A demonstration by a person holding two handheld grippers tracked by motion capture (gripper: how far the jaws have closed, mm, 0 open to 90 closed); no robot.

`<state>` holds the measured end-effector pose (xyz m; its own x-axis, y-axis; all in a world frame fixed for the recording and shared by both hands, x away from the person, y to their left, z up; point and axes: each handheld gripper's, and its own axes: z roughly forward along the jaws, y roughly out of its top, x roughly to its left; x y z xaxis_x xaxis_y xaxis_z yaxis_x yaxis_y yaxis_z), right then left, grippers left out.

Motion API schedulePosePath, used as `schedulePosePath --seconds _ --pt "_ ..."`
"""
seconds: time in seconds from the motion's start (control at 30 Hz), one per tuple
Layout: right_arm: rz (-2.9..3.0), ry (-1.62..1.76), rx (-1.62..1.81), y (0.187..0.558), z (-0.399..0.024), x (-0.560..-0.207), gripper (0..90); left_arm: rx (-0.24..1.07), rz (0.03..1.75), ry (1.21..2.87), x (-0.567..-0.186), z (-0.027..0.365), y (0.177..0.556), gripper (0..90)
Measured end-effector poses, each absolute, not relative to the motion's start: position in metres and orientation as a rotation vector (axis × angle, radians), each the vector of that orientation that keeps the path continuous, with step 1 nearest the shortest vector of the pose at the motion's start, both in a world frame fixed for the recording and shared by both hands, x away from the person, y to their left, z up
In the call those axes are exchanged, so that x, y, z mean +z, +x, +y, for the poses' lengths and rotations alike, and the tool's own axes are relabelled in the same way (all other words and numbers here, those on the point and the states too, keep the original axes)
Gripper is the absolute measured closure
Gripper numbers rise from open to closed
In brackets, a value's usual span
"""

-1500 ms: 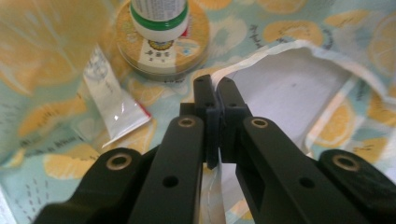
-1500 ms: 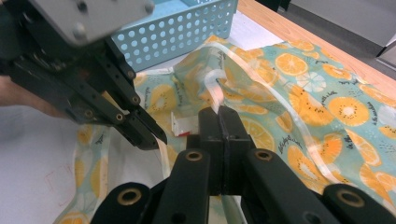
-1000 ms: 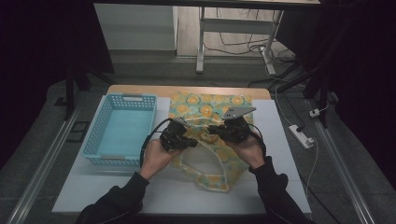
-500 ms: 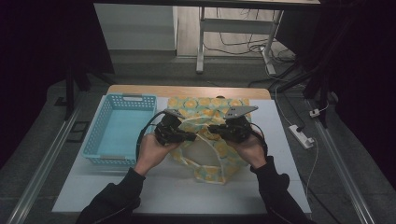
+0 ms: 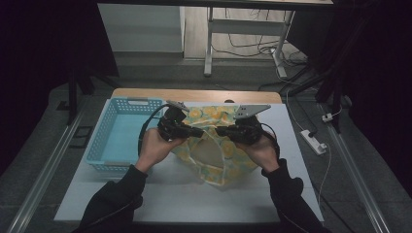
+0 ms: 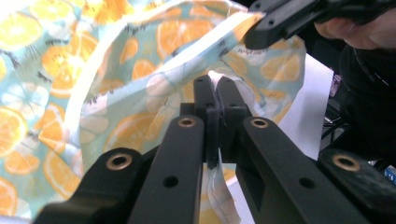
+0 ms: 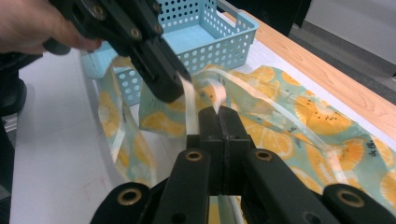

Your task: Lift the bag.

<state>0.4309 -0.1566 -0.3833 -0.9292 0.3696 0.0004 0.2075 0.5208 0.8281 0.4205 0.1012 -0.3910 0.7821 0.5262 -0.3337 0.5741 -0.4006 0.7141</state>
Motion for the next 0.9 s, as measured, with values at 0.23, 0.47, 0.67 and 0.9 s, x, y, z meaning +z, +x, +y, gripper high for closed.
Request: schedulePosePath --seconds 0.23,0.47,0.67,0.9 --pt "2.605 0.513 1.399 0.434 -0.157 -0.367 90.0 -0.036 0.774 2.072 -0.367 0.105 0.425 88.9" --pt "2.604 0.497 1.414 0.434 -0.157 -0.344 90.0 -0.022 0.732 2.047 -0.341 0.105 0.427 88.9" --pt "2.591 0.456 1.373 0.432 -0.153 -0.323 90.0 -0.030 0.725 2.022 -0.321 0.107 0.435 89.0" --pt "2.576 0.437 1.332 0.435 -0.149 -0.301 90.0 -0.018 0.751 2.021 -0.302 0.108 0.442 88.9"
